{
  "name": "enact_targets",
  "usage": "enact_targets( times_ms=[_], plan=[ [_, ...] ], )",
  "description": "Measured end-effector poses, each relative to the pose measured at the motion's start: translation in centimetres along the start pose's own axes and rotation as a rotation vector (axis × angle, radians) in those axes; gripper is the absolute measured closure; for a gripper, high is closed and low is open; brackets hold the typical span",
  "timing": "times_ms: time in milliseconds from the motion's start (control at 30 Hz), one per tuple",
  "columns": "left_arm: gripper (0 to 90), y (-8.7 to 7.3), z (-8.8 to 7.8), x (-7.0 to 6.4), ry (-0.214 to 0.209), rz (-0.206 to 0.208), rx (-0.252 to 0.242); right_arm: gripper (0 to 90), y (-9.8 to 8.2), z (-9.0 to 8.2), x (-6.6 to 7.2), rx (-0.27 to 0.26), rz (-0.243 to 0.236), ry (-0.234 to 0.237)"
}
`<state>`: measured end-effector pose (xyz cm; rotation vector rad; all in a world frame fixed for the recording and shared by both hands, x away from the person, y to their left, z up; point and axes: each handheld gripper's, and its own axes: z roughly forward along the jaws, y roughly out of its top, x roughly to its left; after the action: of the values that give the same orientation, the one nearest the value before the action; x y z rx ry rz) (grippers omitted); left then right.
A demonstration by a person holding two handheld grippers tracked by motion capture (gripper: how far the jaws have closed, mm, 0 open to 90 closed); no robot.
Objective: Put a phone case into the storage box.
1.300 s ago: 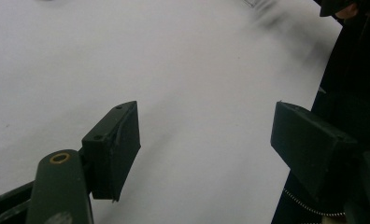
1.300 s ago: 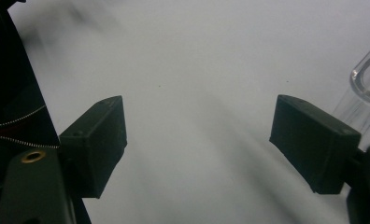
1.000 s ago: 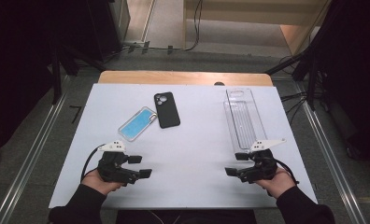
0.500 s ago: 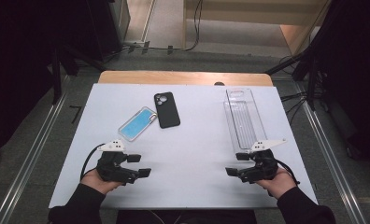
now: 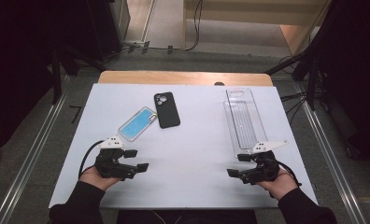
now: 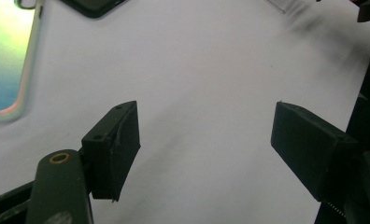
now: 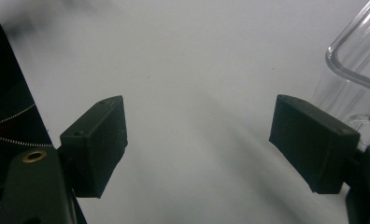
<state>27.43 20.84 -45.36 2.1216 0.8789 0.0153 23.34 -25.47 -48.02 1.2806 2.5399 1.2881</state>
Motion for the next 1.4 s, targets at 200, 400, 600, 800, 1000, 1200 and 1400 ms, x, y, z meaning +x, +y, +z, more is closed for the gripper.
enact_targets(
  times_ms=[200,400,600,800,1000,1200,1400],
  plan=[
    [24.5,0.0,-0.5,0.5,0.041,0.007,-0.01,17.1,-0.1,0.0,-0.1,0.001,0.009,-0.007],
    [24.4,0.2,-0.6,1.0,0.061,0.013,-0.036,17.1,-0.1,0.1,0.0,0.01,-0.003,0.0],
    [23.0,0.9,-0.4,1.5,0.034,0.005,-0.05,17.1,0.0,0.0,0.0,-0.001,0.003,0.001],
    [0.0,2.0,-0.2,2.3,0.01,-0.012,-0.063,17.1,0.0,0.0,-0.1,-0.004,0.005,-0.002],
    [0.0,3.1,-0.2,3.0,0.018,0.006,-0.073,17.1,-0.1,-0.1,-0.1,-0.005,0.005,-0.006],
    [0.0,4.3,0.0,3.7,0.027,0.025,-0.066,17.1,-0.1,-0.2,0.0,-0.005,0.0,0.003],
    [0.0,5.9,0.1,5.0,0.033,0.011,-0.076,17.1,0.0,0.0,-0.1,-0.002,0.002,0.003]
  ],
)
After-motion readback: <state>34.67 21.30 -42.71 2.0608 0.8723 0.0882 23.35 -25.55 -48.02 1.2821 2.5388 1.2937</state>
